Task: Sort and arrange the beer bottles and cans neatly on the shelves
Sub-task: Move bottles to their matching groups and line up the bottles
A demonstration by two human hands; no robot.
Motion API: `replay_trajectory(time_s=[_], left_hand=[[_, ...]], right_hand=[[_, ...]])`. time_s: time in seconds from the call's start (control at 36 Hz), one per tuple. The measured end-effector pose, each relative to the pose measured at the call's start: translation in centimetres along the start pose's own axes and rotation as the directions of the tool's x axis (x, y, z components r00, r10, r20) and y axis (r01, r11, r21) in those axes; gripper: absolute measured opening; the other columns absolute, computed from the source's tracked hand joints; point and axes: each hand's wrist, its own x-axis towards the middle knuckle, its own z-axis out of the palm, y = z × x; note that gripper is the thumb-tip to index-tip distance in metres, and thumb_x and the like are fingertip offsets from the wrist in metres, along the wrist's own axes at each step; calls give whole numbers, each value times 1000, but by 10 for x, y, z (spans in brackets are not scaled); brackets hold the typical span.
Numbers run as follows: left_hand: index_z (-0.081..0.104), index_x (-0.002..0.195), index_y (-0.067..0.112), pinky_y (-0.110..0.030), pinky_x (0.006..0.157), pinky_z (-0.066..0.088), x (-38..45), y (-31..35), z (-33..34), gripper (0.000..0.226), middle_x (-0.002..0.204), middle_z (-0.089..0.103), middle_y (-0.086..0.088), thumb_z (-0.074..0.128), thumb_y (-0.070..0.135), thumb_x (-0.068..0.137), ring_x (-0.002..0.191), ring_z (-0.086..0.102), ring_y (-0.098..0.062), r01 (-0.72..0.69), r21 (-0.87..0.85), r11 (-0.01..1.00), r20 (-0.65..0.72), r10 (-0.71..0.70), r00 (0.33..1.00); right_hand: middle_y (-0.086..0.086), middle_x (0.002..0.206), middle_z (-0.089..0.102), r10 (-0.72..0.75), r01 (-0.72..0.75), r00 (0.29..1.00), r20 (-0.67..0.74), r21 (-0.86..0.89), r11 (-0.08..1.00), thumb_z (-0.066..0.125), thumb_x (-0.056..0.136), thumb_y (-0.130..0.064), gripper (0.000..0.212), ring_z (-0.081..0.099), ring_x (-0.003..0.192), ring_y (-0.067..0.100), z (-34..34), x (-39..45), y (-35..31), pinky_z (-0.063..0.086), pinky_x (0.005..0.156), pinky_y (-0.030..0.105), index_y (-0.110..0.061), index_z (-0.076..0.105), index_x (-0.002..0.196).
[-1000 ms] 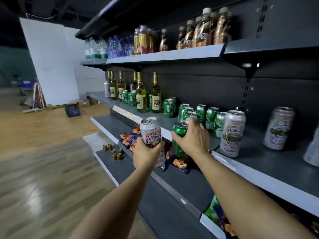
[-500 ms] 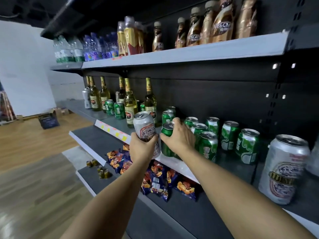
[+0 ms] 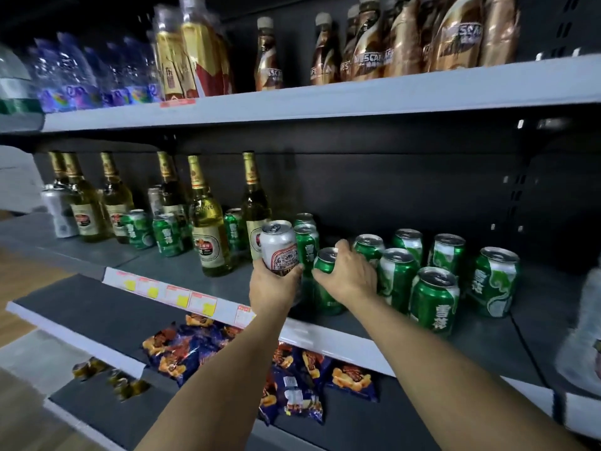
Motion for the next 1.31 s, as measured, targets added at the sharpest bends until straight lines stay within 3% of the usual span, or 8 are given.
replay_trajectory(time_s=[0.19, 0.39, 0.56, 0.67, 0.83, 1.11, 1.31], left_hand=[[47, 110, 19, -46, 85, 52, 14, -11, 1, 58, 108, 60, -6, 78, 50, 72, 101, 60, -29, -32, -17, 999, 92, 33, 995], [42, 118, 13, -47, 90, 50, 14, -14, -2, 62, 117, 57, -10, 79, 40, 76, 108, 59, -30, -46, -61, 997, 158, 56, 986], [34, 138, 9, -46, 95, 43, -7, -12, -16, 73, 134, 48, -14, 73, 38, 84, 124, 48, -33, -27, -34, 999, 56, 29, 998], [39, 131, 3, -48, 91, 42, -24, -9, -29, 61, 132, 47, -18, 67, 38, 89, 124, 44, -35, -105, 83, 991, -11, 106, 994], [44, 121, 0, -51, 86, 43, -71, 9, -24, 48, 123, 51, -22, 61, 34, 92, 117, 47, -40, -148, 85, 985, -44, 152, 987], [47, 128, 6, -48, 81, 44, -235, 47, 34, 44, 125, 51, -16, 57, 34, 95, 118, 47, -35, -255, 41, 966, 200, 243, 949], [47, 130, 6, -43, 76, 41, -370, 81, 93, 44, 128, 50, -14, 54, 33, 96, 121, 45, -33, -358, -56, 932, 412, 348, 842]], right_hand=[[8, 129, 52, 31, -33, 999, -26, -70, 997, 61, 86, -53, 63, 51, 118, 27, 15, 0, -9, 43, 77, 32, -15, 40, 132], [5, 150, 28, 32, -38, 998, -62, -93, 995, 58, 92, -46, 75, 38, 132, 26, 19, -16, -15, 45, 93, 35, -15, 21, 150], [1, 148, 34, -36, 12, 985, -169, -140, 990, 52, 95, -40, 58, 36, 133, 22, 8, -50, -9, 33, 106, 37, -20, 31, 145], [1, 144, 39, -55, 26, 985, -163, -176, 984, 47, 98, -37, 50, 38, 131, 21, -11, -77, 11, 31, 105, 35, -19, 36, 143], [1, 139, 42, 42, -76, 985, -165, -202, 976, 47, 97, -35, 45, 43, 125, 21, -47, -127, 61, 32, 102, 34, -18, 40, 139], [3, 136, 45, 280, -328, 942, -186, -326, 887, 45, 98, -38, 44, 43, 125, 24, -136, -251, 189, 31, 103, 37, -19, 41, 137], [5, 132, 48, 506, -584, 807, -305, -282, 761, 47, 98, -36, 42, 46, 124, 26, -213, -347, 285, 35, 100, 38, -18, 43, 135]])
